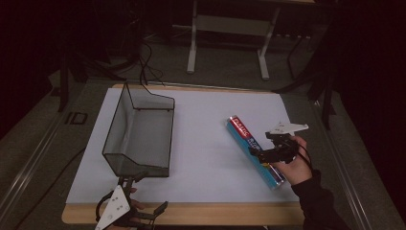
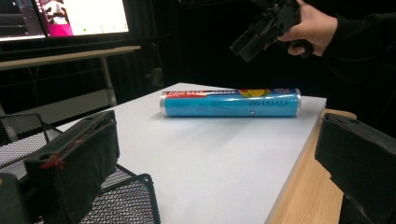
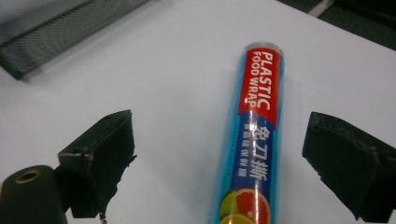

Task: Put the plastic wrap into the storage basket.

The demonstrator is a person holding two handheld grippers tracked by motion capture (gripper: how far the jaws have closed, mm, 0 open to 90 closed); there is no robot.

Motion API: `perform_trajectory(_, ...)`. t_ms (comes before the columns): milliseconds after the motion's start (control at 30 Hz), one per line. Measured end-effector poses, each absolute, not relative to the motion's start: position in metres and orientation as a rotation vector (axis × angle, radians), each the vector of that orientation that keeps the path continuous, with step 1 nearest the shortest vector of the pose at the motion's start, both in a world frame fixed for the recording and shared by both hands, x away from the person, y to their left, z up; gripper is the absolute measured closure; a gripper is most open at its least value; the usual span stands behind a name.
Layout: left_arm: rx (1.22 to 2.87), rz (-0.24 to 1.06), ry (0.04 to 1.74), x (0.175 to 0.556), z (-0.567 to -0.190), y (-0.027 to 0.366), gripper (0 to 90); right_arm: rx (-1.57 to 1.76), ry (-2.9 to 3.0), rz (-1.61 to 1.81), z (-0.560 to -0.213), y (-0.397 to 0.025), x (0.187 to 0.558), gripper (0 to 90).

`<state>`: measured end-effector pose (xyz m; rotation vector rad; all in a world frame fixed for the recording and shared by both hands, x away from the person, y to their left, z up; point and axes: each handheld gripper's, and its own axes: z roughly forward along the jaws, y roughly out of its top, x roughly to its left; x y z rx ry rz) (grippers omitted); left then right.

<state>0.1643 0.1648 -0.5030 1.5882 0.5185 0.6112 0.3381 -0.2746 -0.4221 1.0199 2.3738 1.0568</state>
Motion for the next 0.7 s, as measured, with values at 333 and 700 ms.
perform_trajectory(333,1.589,0.606,0.518,0.164,-0.503,0.165,0.4,1.067,2.465,0.935,-0.434,-0.266,0.363,11.8)
perform_trajectory(700,1.596,0.610,0.514,0.164,-0.503,0.165,0.4,1.128,2.525,0.789,-0.449,-0.260,0.384,12.7)
